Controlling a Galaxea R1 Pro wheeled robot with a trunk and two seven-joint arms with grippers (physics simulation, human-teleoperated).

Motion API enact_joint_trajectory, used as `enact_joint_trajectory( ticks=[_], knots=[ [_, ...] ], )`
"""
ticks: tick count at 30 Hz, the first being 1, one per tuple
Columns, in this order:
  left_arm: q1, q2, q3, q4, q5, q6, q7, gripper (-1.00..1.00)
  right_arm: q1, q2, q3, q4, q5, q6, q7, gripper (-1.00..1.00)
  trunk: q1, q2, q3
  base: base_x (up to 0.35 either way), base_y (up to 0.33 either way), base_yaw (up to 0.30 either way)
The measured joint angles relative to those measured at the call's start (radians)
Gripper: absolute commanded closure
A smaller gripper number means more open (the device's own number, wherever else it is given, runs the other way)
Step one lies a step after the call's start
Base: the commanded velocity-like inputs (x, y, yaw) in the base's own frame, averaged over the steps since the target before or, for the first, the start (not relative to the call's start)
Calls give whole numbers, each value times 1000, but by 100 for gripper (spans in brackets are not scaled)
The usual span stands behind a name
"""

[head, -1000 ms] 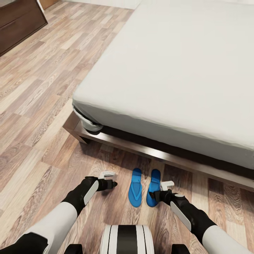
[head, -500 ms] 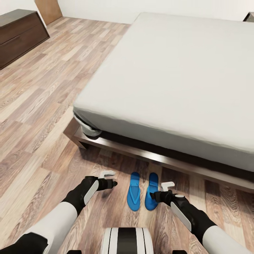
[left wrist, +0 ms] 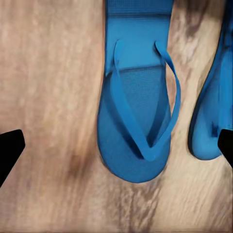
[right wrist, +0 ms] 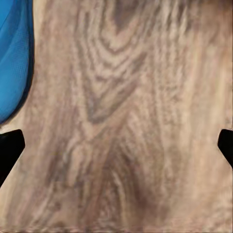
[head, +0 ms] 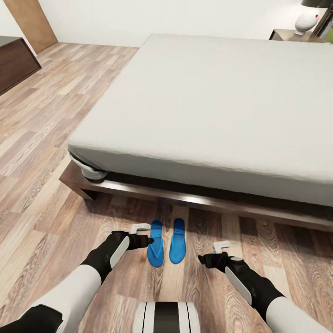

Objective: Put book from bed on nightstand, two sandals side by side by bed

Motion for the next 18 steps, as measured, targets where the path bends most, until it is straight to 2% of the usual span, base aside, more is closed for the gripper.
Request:
enact_joint_trajectory(
  ticks=[5, 18],
  knots=[
    [0, 0, 0, 0, 0, 0, 0, -100, 0, 0, -1, 28, -1, -10, -1, -100, -3, 1, 19, -99, -82, -33],
    [0, 0, 0, 0, -1, 0, 0, -100, 0, 2, 0, 48, -1, -62, -1, -100, -8, 4, 66, -10, -8, -19]
  ],
)
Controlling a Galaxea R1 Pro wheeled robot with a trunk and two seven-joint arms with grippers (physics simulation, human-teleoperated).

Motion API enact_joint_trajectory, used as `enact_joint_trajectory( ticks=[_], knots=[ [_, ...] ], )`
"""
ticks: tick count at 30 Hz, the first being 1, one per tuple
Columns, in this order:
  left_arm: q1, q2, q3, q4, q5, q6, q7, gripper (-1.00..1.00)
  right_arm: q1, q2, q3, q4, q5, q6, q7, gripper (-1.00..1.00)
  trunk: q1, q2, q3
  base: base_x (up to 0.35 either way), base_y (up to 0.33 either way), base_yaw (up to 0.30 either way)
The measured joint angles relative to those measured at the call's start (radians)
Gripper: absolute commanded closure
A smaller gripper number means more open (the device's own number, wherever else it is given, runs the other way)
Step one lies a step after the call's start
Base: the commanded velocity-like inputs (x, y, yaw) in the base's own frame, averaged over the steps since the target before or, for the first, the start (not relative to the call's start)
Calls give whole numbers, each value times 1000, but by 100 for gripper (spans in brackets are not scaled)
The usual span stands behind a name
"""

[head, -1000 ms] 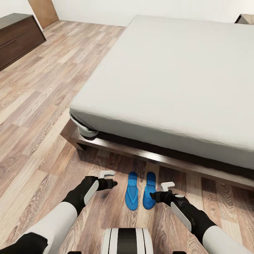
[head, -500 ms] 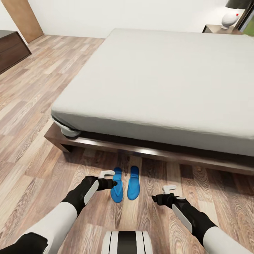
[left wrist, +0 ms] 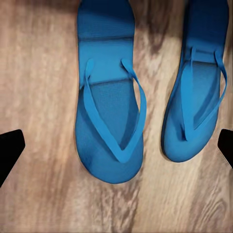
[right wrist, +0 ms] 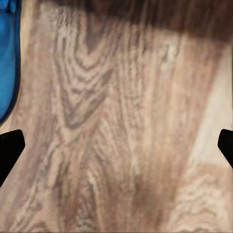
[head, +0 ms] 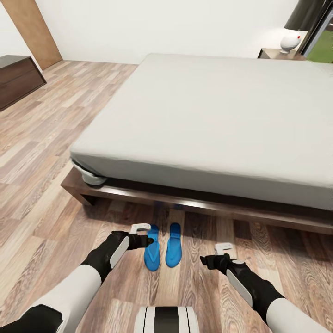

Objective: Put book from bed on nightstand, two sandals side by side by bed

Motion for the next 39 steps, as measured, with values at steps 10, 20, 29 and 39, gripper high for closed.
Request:
enact_joint_trajectory(
  ticks=[10, 20, 29, 39],
  knots=[
    [0, 0, 0, 0, 0, 0, 0, -100, 0, -2, -1, 1, -1, -32, 2, -100, -1, 0, 15, 0, 0, -238],
    [0, 0, 0, 0, 0, 0, 0, -100, 1, -2, -2, 5, -3, -32, 0, -100, -5, 3, 61, 0, 0, -272],
    [0, 0, 0, 0, 0, 0, 0, -100, 0, -10, -2, 5, -3, -30, -1, -100, -10, 5, 104, 0, 0, -272],
    [0, 0, 0, 0, -1, 0, 0, -100, 1, -11, -2, 6, -3, -29, -1, -100, -14, 7, 150, 0, 0, -272]
  ],
)
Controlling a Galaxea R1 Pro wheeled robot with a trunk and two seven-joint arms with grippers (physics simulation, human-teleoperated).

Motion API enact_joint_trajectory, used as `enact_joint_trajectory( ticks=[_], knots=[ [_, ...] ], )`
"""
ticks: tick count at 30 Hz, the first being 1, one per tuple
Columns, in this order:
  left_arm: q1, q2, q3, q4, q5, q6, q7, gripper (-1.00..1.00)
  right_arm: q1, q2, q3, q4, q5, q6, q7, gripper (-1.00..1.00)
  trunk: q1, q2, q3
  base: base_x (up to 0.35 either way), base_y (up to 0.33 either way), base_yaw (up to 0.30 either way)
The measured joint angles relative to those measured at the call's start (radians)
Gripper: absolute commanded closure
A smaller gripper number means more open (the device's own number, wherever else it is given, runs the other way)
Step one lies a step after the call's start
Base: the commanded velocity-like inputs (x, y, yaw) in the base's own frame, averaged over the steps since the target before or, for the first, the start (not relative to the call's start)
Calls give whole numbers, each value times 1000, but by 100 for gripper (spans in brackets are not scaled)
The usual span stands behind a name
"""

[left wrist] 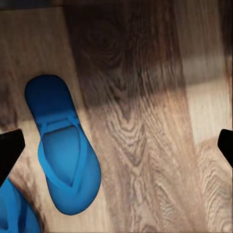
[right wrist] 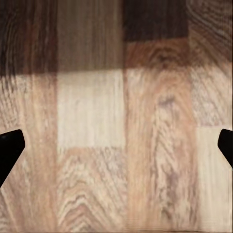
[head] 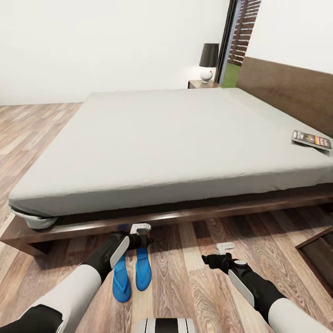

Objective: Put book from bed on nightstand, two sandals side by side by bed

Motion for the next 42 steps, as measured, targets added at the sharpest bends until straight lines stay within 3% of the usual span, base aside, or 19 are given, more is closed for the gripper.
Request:
enact_joint_trajectory(
  ticks=[11, 42],
  knots=[
    [0, 1, 0, 0, -1, 1, 0, -100, 0, 2, 0, 1, 1, -1, -35, -100, -5, 3, 51, 0, 0, -272],
    [0, 2, 0, 0, -1, 1, 0, -100, 0, 2, 0, -1, 1, -1, -37, -100, -19, 10, 196, -22, -48, -272]
  ],
)
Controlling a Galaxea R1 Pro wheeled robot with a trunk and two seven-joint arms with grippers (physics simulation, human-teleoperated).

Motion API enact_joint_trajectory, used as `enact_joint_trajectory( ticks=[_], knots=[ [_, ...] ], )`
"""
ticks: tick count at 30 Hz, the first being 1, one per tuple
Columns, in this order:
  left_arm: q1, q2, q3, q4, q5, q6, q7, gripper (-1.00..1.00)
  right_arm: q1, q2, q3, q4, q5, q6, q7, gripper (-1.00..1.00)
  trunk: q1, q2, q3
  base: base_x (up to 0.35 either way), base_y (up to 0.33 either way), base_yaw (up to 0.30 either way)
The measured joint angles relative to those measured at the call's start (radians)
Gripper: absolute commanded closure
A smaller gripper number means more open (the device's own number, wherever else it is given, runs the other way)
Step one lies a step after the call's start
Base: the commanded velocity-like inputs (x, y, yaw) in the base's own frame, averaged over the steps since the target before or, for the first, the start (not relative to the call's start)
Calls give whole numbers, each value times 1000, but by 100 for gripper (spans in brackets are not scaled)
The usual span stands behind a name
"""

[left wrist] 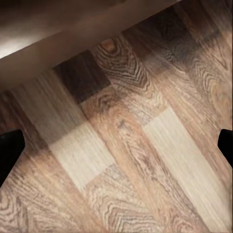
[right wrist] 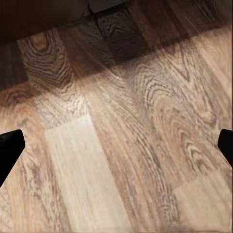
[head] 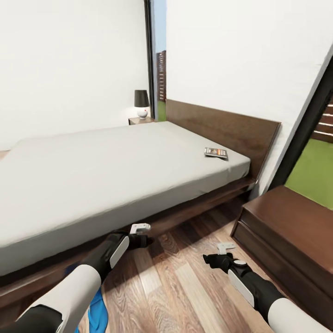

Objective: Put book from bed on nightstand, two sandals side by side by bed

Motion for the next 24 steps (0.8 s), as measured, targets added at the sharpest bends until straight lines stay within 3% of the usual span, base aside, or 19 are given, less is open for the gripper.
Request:
enact_joint_trajectory(
  ticks=[24],
  knots=[
    [0, 0, 0, 0, 0, 1, 0, -100, 0, -1, 0, 0, 0, -2, 0, -100, -11, 6, 112, 0, 0, -272]
  ],
)
